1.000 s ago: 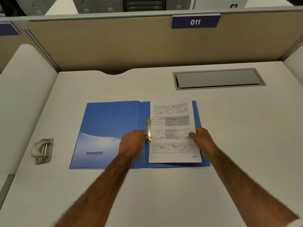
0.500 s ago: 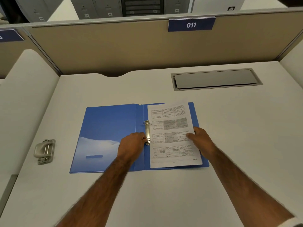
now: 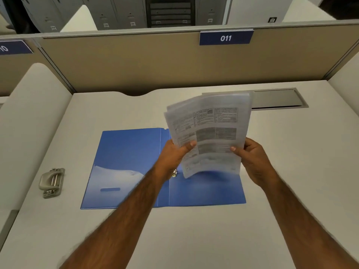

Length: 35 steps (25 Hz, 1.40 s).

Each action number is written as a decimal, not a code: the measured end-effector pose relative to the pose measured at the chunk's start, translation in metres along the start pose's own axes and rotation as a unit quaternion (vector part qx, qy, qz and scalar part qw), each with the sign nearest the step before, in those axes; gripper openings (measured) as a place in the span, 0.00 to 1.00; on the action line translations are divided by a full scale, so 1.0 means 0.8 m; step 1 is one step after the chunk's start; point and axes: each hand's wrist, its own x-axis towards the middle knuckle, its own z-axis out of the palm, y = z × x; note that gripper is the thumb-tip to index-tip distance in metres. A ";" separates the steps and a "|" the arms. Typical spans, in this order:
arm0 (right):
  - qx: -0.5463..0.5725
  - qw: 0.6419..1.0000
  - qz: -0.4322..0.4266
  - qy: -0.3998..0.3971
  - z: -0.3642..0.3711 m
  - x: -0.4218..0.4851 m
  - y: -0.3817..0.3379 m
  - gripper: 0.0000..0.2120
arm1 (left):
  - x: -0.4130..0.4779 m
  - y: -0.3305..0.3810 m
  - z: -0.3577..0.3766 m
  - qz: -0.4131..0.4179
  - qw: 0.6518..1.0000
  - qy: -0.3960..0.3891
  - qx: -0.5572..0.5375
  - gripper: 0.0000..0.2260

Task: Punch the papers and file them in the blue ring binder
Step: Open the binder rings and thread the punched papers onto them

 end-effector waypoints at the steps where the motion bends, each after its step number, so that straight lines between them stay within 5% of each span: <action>1: -0.006 1.000 -0.016 0.008 0.003 -0.001 -0.005 0.16 | -0.001 0.003 0.003 0.022 1.000 0.004 -0.002 0.16; 11: -0.054 0.998 -0.027 0.035 0.020 -0.016 0.004 0.26 | -0.022 -0.015 0.012 0.038 0.996 0.053 0.059 0.14; 23: -0.134 0.983 0.029 0.122 0.023 -0.005 0.032 0.09 | -0.001 -0.024 0.022 -0.077 0.989 0.122 -0.022 0.07; 28: -0.151 0.972 0.127 0.131 0.019 0.002 0.074 0.07 | -0.010 -0.059 -0.008 -0.115 0.969 0.208 0.071 0.09; 35: -0.165 0.966 0.155 0.126 0.033 0.012 0.090 0.11 | -0.022 -0.091 -0.061 -0.007 0.932 0.222 0.285 0.09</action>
